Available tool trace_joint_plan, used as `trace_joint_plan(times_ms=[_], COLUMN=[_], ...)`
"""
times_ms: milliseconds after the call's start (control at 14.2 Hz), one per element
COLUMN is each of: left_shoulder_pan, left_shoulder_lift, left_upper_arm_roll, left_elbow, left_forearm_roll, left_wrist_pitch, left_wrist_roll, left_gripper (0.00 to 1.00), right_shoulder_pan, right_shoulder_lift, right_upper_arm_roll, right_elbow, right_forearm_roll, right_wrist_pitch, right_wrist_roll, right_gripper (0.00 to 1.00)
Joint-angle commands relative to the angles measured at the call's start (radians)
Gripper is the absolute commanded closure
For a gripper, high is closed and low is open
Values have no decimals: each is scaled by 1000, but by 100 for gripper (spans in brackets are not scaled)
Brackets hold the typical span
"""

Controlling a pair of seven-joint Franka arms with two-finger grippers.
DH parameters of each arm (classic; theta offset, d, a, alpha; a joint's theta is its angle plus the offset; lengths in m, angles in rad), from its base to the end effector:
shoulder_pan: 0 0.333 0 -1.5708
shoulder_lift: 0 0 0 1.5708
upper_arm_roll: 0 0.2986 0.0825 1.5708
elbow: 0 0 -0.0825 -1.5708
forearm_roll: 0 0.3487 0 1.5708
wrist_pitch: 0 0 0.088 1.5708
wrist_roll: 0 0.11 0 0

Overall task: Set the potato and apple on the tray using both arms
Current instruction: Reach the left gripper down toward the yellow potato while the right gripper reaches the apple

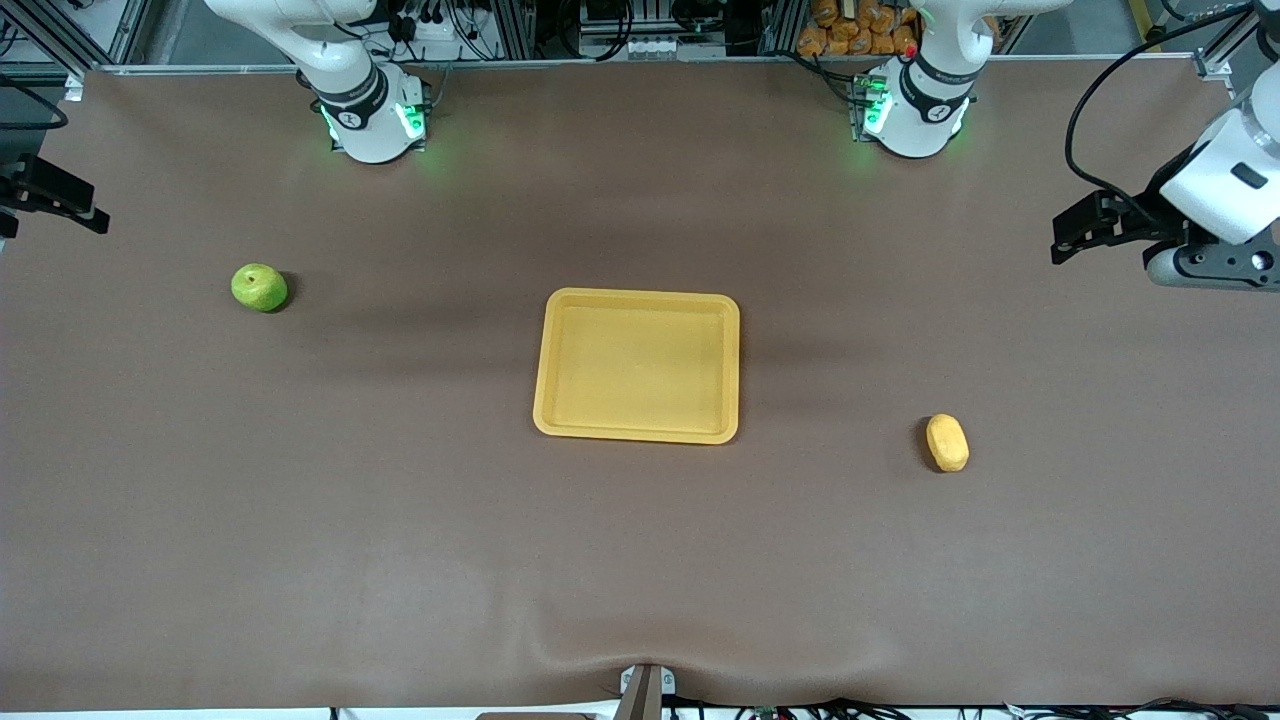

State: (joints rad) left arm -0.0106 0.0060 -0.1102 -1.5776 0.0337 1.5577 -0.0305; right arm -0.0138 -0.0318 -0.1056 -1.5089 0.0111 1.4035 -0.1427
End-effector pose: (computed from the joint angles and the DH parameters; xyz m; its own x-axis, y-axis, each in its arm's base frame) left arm 0.5158 -0.0587 0.5970 0.9957 -0.0897 -0.0248 -0.0905 -0.9953 -0.0338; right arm 0.4887 -0.0582 0.6326 0.9972 0.0257 -0.0709 0.0240 -0.9994 -0.0247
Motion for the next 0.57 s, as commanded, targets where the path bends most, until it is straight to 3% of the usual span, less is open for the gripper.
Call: trace_joint_plan(times_ms=[0, 141, 494], left_shoulder_pan=[-6, -2, 3], left_shoulder_lift=[50, 94, 140], left_upper_arm_roll=[-6, -22, -22], left_elbow=[-36, -39, -155], left_forearm_roll=[1, 93, 89], left_wrist_pitch=[22, 66, 283], left_wrist_roll=[-19, -29, -29], left_gripper=[0, 0, 0], right_shoulder_pan=[-21, -23, -21], right_shoulder_lift=[10, 9, 13], right_upper_arm_roll=[6, 6, 4], right_elbow=[18, 12, -2], right_forearm_roll=[0, -2, -3], right_wrist_pitch=[-4, 5, 23], right_wrist_roll=[3, 3, 9], right_gripper=[0, 0, 0])
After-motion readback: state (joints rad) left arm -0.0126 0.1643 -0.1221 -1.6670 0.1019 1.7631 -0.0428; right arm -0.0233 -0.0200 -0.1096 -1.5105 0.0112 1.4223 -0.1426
